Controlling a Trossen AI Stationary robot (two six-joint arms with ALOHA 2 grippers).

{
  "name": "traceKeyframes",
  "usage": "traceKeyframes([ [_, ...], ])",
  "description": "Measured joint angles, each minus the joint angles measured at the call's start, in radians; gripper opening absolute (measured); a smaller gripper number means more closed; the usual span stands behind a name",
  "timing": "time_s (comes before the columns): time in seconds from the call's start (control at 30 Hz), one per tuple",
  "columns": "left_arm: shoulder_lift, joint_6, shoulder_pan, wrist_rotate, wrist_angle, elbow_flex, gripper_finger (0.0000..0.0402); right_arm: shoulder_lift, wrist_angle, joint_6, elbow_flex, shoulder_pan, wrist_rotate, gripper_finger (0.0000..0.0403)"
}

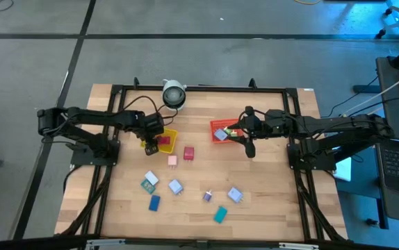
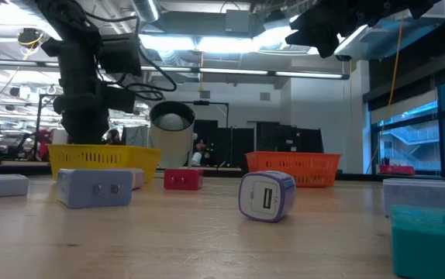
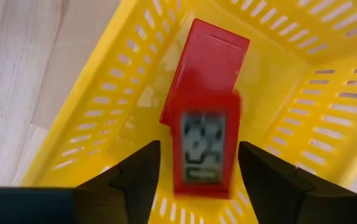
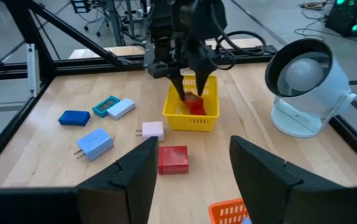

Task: Pick & Place Office items
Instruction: Put the red digital timer into the yellow bin, then put the white digital timer into the yellow bin

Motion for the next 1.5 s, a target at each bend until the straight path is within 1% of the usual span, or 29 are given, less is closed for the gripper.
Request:
traceKeyframes([
  [0.13,0.0,0.003,0.0,0.0,-0.005,0.003,0.0235,0.0,0.0,-0.007,0.0,0.0,-0.007,0.0198],
  [0.27,0.0,0.02,0.0,-0.001,-0.013,0.04,0.024,0.0,0.0,-0.011,0.0,0.0,-0.007,0.0198],
  [0.4,0.0,0.06,0.0,-0.001,-0.047,0.107,0.0237,0.0,-0.001,-0.012,0.0,0.0,-0.007,0.0198],
  [0.53,0.0,0.132,-0.004,0.001,-0.122,0.197,0.0236,0.0,-0.017,-0.012,0.0,0.0,-0.007,0.0198],
  [0.63,-0.001,0.178,-0.027,0.037,-0.155,0.248,0.0235,0.0,-0.022,-0.012,0.0,0.0,-0.007,0.0198],
  [0.73,-0.001,0.213,-0.078,0.092,-0.149,0.266,0.023,0.0,-0.022,-0.012,0.0,0.0,-0.007,0.0198],
  [0.9,-0.001,0.253,-0.211,0.097,-0.166,0.267,0.0217,0.0,-0.022,-0.006,0.0,0.0,-0.007,0.0198],
  [1.07,-0.001,0.242,-0.352,0.032,-0.219,0.267,0.0208,0.0,-0.021,0.036,0.0,0.0,-0.007,0.0198],
  [1.23,-0.001,0.214,-0.478,-0.07,-0.253,0.267,0.0212,0.0,-0.019,0.07,0.0,0.0,-0.007,0.0198],
  [1.4,-0.001,0.225,-0.578,-0.158,-0.263,0.267,0.0221,0.0,-0.018,0.094,0.0,0.0,-0.007,0.0198],
  [1.5,0.0,0.256,-0.622,-0.189,-0.266,0.267,0.0227,0.0,-0.018,0.095,0.0,0.0,-0.007,0.0198],
])
